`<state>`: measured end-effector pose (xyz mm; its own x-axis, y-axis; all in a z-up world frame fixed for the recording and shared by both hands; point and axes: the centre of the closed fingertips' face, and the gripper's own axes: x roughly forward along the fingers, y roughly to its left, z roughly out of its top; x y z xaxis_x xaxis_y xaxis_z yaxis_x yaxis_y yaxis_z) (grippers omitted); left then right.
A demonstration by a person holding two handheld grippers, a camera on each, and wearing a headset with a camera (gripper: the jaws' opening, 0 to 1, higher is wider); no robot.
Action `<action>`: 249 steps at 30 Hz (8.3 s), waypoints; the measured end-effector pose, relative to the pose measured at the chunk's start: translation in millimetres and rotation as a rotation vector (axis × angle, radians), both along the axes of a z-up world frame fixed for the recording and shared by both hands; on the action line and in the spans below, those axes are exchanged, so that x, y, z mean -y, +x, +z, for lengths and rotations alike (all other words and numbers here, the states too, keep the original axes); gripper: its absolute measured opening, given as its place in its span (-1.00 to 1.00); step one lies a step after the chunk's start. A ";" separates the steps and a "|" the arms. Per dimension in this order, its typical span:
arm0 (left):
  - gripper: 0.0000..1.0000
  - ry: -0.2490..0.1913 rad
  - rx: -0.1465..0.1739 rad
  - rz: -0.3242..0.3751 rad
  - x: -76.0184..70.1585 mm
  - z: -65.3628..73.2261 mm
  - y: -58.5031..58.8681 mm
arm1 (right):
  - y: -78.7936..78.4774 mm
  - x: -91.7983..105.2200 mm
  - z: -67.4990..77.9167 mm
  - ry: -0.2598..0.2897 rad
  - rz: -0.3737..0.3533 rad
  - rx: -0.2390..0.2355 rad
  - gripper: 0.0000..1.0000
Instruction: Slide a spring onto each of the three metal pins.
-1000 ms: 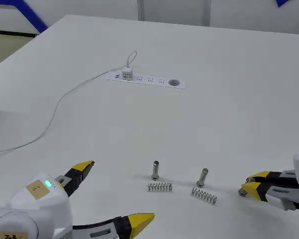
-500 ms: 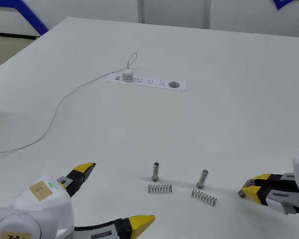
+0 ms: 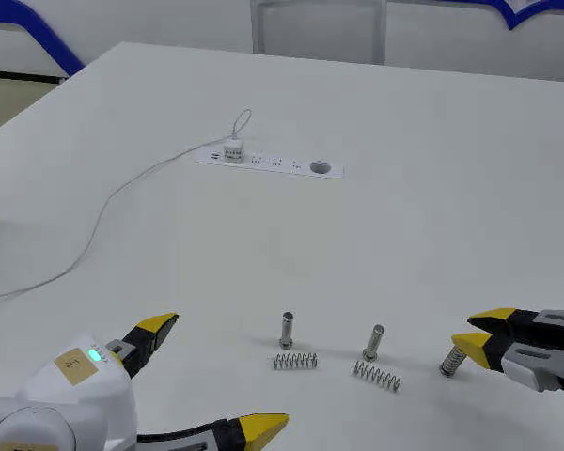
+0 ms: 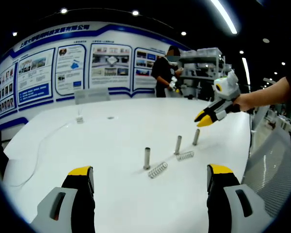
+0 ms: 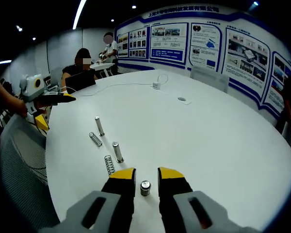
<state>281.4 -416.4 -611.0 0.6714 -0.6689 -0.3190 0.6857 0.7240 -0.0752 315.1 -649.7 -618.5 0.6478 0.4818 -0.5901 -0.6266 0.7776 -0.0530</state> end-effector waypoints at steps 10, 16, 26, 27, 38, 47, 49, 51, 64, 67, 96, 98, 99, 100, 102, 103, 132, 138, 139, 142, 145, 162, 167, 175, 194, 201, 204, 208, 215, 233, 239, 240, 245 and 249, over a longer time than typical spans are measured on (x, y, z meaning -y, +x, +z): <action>0.98 -0.007 0.005 -0.002 0.8 1.7 0.2 | -13.9 -34.5 -0.3 0.014 0.098 -0.003 -0.63; 0.97 -0.001 0.002 -0.001 0.2 0.3 0.1 | -24.7 -47.8 -22.5 -0.006 0.138 -0.048 -0.63; 0.96 0.010 -0.007 -0.001 0.0 -3.2 0.3 | -29.5 -55.2 -56.6 -0.034 0.158 -0.116 -0.63; 0.96 0.013 -0.009 -0.002 0.2 -3.9 0.1 | -29.0 -57.6 -59.1 -0.038 0.165 -0.120 -0.63; 0.95 0.035 -0.018 -0.005 -0.5 -7.9 -0.9 | -21.7 -74.3 -75.6 -0.086 0.222 -0.131 -0.63; 0.95 0.044 -0.025 -0.015 1.0 -10.4 -2.8 | -21.4 -67.6 -83.9 -0.088 0.205 -0.155 -0.75; 0.95 0.043 -0.025 -0.018 1.5 -10.3 -3.3 | -20.1 -68.1 -82.6 -0.073 0.198 -0.154 -0.75; 0.94 0.045 -0.025 -0.023 2.3 -10.6 -4.0 | -19.8 -68.7 -82.8 -0.069 0.195 -0.154 -0.75; 0.93 0.053 -0.016 -0.037 4.5 -9.4 -5.6 | -25.9 -70.6 -81.8 -0.089 0.204 -0.139 -0.79; 0.91 0.056 -0.013 -0.046 6.0 -8.6 -6.5 | -28.9 -70.6 -76.7 -0.085 0.206 -0.128 -0.79; 0.22 -0.068 0.188 -0.341 81.1 80.0 5.2 | -52.8 -95.9 71.9 -0.117 0.506 0.113 -0.79; 0.11 -0.069 0.193 -0.385 89.8 82.7 -1.1 | -56.5 -97.8 72.7 -0.127 0.523 0.115 -0.79; 0.06 -0.060 0.195 -0.403 92.7 82.1 -3.1 | -57.7 -98.6 73.4 -0.127 0.528 0.115 -0.79; 0.03 -0.052 0.195 -0.432 97.2 81.4 -6.9 | -60.2 -100.1 74.3 -0.126 0.537 0.114 -0.79; -0.03 -0.047 0.198 -0.455 101.7 81.5 -10.9 | -63.2 -102.2 75.5 -0.132 0.552 0.118 -0.79; -0.05 -0.049 0.194 -0.481 104.9 80.9 -14.9 | -64.4 -103.1 76.1 -0.139 0.559 0.119 -0.79; -0.78 -0.034 0.232 -0.678 118.2 83.1 -47.1 | -83.9 -112.1 85.3 -0.143 0.684 0.120 -0.79; -0.81 -0.012 0.268 -0.705 119.4 83.3 -49.9 | -84.9 -112.1 84.5 -0.146 0.699 0.115 -0.78; -0.81 -0.012 0.270 -0.709 119.4 83.3 -50.6 | -85.3 -112.1 84.5 -0.145 0.702 0.113 -0.78; -0.82 -0.008 0.283 -0.728 119.5 83.7 -53.5 | -87.3 -112.3 83.9 -0.135 0.710 0.104 -0.77; -0.82 -0.014 0.287 -0.731 119.2 84.8 -54.1 | -87.5 -112.6 84.1 -0.129 0.711 0.104 -0.76; -0.81 0.000 0.303 -0.745 114.0 88.7 -54.7 | -87.2 -120.1 86.0 -0.050 0.700 0.083 -0.77; -0.82 0.023 0.311 -0.752 113.3 86.5 -54.8 | -89.2 -122.8 91.5 -0.022 0.703 0.083 -0.77; -0.82 0.047 0.314 -0.752 113.3 80.4 -54.7 | -92.5 -128.6 98.5 0.046 0.689 0.068 -0.77; -0.80 0.029 0.263 -0.704 111.3 70.8 -54.2 | -91.5 -146.1 106.6 0.142 0.655 0.045 -0.78; -0.78 -0.024 0.209 -0.659 107.4 74.3 -48.7 | -86.9 -148.3 108.8 0.150 0.641 0.046 -0.78; -0.75 -0.017 0.198 -0.644 104.9 71.4 -46.5 | -84.1 -147.4 109.2 0.141 0.633 0.051 -0.78; -0.52 -0.035 0.184 -0.615 100.6 69.4 -44.1 | -80.7 -144.1 109.9 0.143 0.617 0.047 -0.78; -0.12 -0.049 0.154 -0.544 88.3 64.6 -36.0 | -71.8 -135.2 106.8 0.122 0.576 0.048 -0.78; 0.81 -0.029 0.094 -0.422 60.7 40.5 -36.6 | -37.1 -108.3 86.1 0.049 0.458 0.021 -0.78; 1.00 -0.018 0.082 -0.351 43.9 34.7 -28.4 | -26.8 -98.7 75.9 0.045 0.417 0.005 -0.78; 1.00 -0.018 0.083 -0.338 41.1 34.2 -27.5 | -24.4 -96.9 73.1 0.048 0.404 -0.003 -0.78; 1.00 -0.018 0.073 -0.290 33.7 27.8 -27.4 | -11.1 -88.3 59.7 0.022 0.354 -0.020 -0.78; 1.00 -0.015 0.052 -0.267 30.7 19.4 -29.1 | -4.7 -85.0 48.8 -0.014 0.339 -0.036 -0.78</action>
<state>252.3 -447.1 -591.6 0.4860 -0.8289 -0.2771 0.8553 0.5162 -0.0440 310.4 -564.8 -569.7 0.4307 0.6577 -0.6179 -0.8511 0.5238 -0.0356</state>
